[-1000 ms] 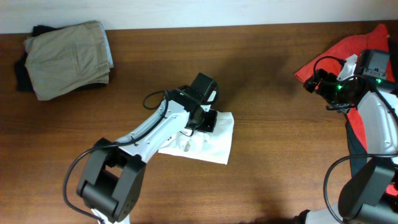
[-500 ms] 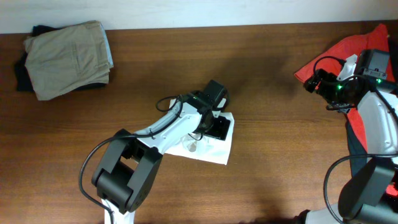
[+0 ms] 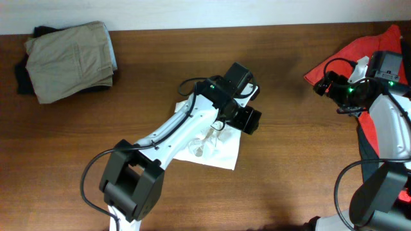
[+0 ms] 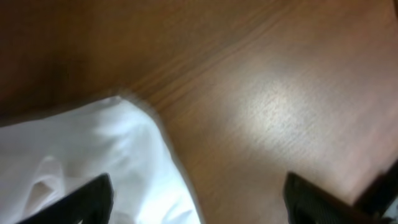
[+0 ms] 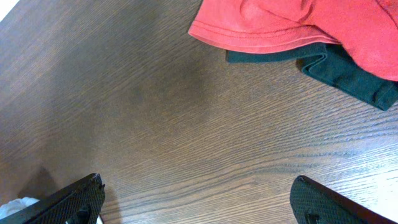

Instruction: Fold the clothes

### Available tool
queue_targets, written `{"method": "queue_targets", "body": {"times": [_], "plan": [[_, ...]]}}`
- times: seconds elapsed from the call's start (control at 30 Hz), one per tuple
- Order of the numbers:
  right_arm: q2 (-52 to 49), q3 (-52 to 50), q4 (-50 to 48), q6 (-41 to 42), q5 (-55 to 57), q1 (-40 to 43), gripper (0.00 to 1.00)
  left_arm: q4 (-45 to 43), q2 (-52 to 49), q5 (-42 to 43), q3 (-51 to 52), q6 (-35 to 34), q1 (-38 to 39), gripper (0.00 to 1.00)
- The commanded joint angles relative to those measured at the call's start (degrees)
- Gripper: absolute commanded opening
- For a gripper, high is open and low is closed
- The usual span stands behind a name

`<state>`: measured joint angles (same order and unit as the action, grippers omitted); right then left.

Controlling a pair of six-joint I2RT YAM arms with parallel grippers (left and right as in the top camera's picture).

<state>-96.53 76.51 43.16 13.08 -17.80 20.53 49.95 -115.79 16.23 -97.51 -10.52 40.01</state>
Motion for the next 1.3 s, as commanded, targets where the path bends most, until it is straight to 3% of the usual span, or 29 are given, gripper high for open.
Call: {"method": "queue_targets", "body": {"times": [0.0, 0.13, 0.3, 0.57, 0.83, 0.97, 1.27], "plan": [[0.7, 1.1, -0.2, -0.1, 0.3, 0.0, 0.99, 12.5, 0.3, -7.1, -11.3, -0.2, -5.7, 0.95], [0.7, 1.1, -0.1, -0.1, 0.3, 0.0, 0.99, 25.2, 0.4, -10.0, -19.1, -2.1, -13.0, 0.99], [0.7, 1.1, -0.1, -0.1, 0.3, 0.0, 0.99, 33.1, -0.5, -7.9, -16.2, -2.9, -18.2, 0.96], [0.7, 1.1, -0.1, -0.1, 0.3, 0.0, 0.99, 22.8, -1.8, 2.6, -2.9, -2.7, -16.7, 0.96], [0.7, 1.1, -0.2, -0.1, 0.3, 0.0, 0.99, 17.6, -1.9, -2.3, 1.3, -2.6, -16.1, 0.95], [0.7, 1.1, -0.2, -0.1, 0.3, 0.0, 0.99, 16.9, -2.2, -2.6, 1.3, -1.4, -16.1, 0.70], [0.7, 1.1, -0.1, -0.1, 0.3, 0.0, 0.99, 16.4, -5.2, -2.5, 1.3, -0.9, -15.4, 0.36]]}}
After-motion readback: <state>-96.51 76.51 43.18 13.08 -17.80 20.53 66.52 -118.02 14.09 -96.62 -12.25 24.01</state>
